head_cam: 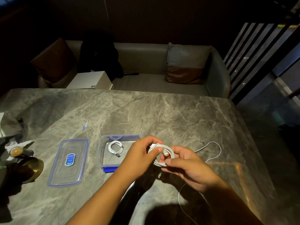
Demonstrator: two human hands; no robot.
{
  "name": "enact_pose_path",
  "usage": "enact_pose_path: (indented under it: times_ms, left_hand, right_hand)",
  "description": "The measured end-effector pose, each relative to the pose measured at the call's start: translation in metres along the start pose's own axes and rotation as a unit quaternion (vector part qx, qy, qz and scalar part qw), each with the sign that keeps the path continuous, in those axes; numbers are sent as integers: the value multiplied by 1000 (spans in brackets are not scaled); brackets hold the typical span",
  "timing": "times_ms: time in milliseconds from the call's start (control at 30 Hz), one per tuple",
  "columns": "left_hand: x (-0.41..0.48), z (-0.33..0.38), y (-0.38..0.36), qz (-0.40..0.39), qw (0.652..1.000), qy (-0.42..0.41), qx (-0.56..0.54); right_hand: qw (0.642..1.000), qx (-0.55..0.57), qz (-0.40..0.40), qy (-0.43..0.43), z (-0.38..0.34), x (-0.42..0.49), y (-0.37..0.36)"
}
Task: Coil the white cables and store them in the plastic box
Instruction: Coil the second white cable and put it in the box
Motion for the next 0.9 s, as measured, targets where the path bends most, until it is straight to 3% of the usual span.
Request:
enact_pose_path:
  times_ms: [133,333,467,567,667,733,900]
  left_hand:
    - [-2,1,-9,-5,1000,8,5]
    - [-1,0,-6,18,997,24,-67]
    - [-4,-3,-5,28,988,44,-148]
    - [-8,-10,-8,67,965,78,-243]
    - [-11,-20,-8,122,906,137,-382]
    - [-9,-22,-3,130,906,144,-376]
    - [-10,-20,-9,111,924,142,-336]
  right_hand:
    - [993,-84,56,58,-11,1,2]
    - [938,-268,167,143,-33,-5,13]
    - [814,-461,262,237,-52,-20,13]
    - [817,-456,268,229,-52,-20,13]
    - [827,-429,290,219,-51,-22,20]
    - [830,-424,297,209,-50,-23,25]
    - [795,-480,286,237,-50,-22,15]
Point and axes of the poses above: each hand's wrist, its own x-axis towards the middle knuckle, its own y-axis out of the back of the hand, z = x × y, the point moved 9 cm from there along x, towards the middle knuckle, and after that the axes turned 13 degrees about -x, right-handed, at the moved point
